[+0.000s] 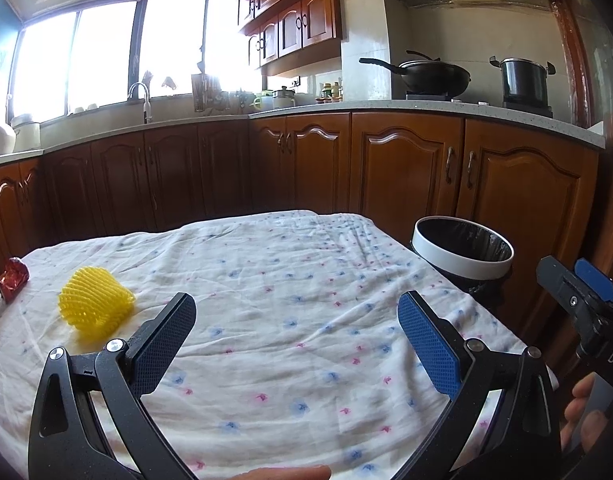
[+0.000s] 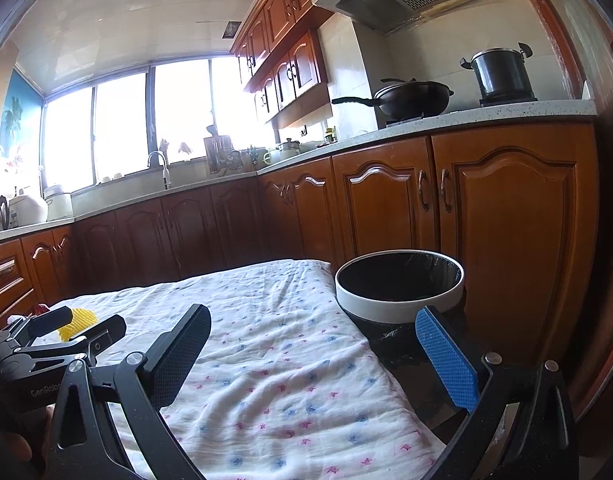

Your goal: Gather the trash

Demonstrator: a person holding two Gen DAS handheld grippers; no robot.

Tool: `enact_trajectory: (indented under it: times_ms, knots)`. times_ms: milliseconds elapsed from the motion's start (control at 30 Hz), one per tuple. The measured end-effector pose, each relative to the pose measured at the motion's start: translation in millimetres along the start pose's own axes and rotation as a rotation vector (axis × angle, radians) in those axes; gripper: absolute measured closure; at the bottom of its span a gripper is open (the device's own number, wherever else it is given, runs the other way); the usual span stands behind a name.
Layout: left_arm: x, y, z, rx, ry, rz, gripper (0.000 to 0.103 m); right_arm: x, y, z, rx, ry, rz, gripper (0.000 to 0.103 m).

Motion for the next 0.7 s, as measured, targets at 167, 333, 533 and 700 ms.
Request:
enact_trajectory:
  times_ms: [167,333,533,700]
  knots:
    - [-1.6,-0.7,0.0,0.002,-0.001,-0.002,0.000,-0.8,0.1,0.5,0.000,-0.004,0.002,0.000]
    - [-2.5,-1.3,0.1,0.005,-0.002,-0.003,0.000,-0.8,-0.1,-0.1,0.003,0.000,0.004,0.000]
    - [-3.6,-2.0,0.4,0.011,-0.005,0.000,0.000,-1.5,0.0,-0.4,0.004,0.000,0.006,0.000]
    - [-3.8,-2.3,-0.1,0.011,-0.003,0.001,0.000,-1.2,-0.1,-0.7,0.004,0.002,0.006,0.000]
Point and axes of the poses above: each gripper's, at about its wrist camera, not at the fingertips, and x roughly the way its jaws point, y to its left, z to its top, the point moved 10 cm from there along x, roughly the way its jaws point, and after that the axes turned 11 degrees about y, right-handed, at the moved point
